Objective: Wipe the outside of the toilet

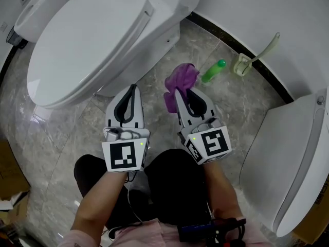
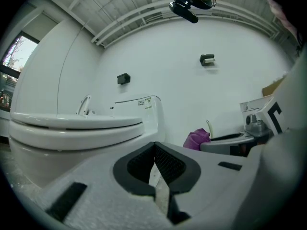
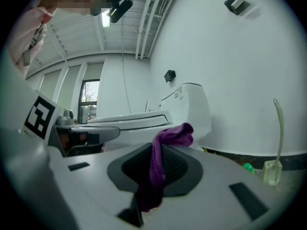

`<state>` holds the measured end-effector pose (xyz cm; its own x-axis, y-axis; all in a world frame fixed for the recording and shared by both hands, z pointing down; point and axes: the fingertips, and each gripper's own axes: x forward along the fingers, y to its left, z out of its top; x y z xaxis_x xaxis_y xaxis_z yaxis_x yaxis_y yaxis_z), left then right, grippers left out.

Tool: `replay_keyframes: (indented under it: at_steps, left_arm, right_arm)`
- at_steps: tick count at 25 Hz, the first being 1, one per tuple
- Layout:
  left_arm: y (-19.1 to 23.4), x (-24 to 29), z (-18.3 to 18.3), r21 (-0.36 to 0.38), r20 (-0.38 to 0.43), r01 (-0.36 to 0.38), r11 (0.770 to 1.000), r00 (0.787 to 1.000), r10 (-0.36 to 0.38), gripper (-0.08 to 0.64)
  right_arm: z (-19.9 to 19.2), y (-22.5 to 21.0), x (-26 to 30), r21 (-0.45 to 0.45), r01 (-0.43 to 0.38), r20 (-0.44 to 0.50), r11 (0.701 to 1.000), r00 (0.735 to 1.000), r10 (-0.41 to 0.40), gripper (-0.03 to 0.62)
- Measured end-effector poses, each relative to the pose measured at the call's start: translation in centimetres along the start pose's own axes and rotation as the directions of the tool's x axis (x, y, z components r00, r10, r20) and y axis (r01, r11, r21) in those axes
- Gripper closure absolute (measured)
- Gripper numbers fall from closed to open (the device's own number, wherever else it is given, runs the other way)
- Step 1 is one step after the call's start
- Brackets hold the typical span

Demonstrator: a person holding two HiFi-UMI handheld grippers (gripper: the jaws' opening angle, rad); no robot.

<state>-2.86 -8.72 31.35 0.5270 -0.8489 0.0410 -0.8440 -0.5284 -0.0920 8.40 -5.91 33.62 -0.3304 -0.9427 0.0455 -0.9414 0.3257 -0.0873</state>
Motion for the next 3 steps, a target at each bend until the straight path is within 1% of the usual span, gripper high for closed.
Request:
replay_keyframes:
  at_steps: [3]
  left_arm:
    - [-0.35,0.09,0.24,-0.009,0.015,0.015,1.000,1.000,-0.015,0.552]
  right_arm:
    - [0.01,0.06,0.01,-0.004,0.003,-0.001,1.000,1.000,-0.003,0.532]
